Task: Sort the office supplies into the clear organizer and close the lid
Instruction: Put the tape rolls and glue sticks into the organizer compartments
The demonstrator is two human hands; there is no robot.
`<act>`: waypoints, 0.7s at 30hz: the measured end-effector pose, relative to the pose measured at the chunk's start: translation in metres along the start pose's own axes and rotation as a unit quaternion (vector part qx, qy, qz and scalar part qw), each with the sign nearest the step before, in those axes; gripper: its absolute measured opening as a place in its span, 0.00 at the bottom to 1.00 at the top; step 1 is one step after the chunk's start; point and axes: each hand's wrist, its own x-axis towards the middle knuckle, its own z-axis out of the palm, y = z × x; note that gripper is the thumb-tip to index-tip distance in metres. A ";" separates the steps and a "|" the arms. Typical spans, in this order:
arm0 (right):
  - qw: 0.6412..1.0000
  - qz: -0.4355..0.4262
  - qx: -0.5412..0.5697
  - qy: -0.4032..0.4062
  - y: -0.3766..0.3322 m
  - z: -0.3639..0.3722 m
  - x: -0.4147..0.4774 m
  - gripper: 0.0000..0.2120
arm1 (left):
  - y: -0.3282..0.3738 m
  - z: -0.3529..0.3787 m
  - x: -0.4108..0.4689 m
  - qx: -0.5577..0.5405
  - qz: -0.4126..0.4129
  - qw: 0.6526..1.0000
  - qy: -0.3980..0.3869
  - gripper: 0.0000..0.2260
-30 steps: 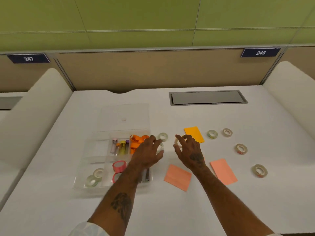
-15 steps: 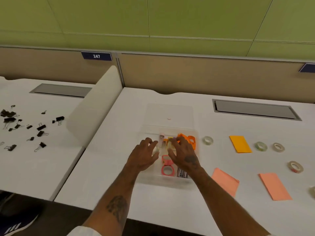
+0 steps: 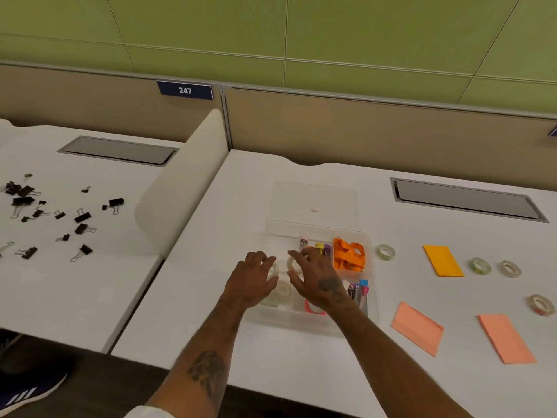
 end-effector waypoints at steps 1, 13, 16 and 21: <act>1.000 0.000 0.000 -0.006 0.000 0.002 0.001 0.23 | -0.001 0.001 0.001 -0.005 -0.004 1.000 -0.003 0.24; 0.999 -0.018 -0.011 -0.024 -0.003 0.018 0.014 0.26 | -0.020 0.000 0.006 -0.011 -0.061 0.998 0.022 0.28; 0.999 0.003 -0.022 -0.049 -0.003 0.022 0.015 0.28 | -0.023 0.002 0.005 -0.005 -0.062 0.998 0.023 0.28; 0.997 0.041 -0.037 -0.049 0.001 0.017 0.011 0.29 | -0.025 0.005 0.005 0.016 -0.066 0.998 0.010 0.30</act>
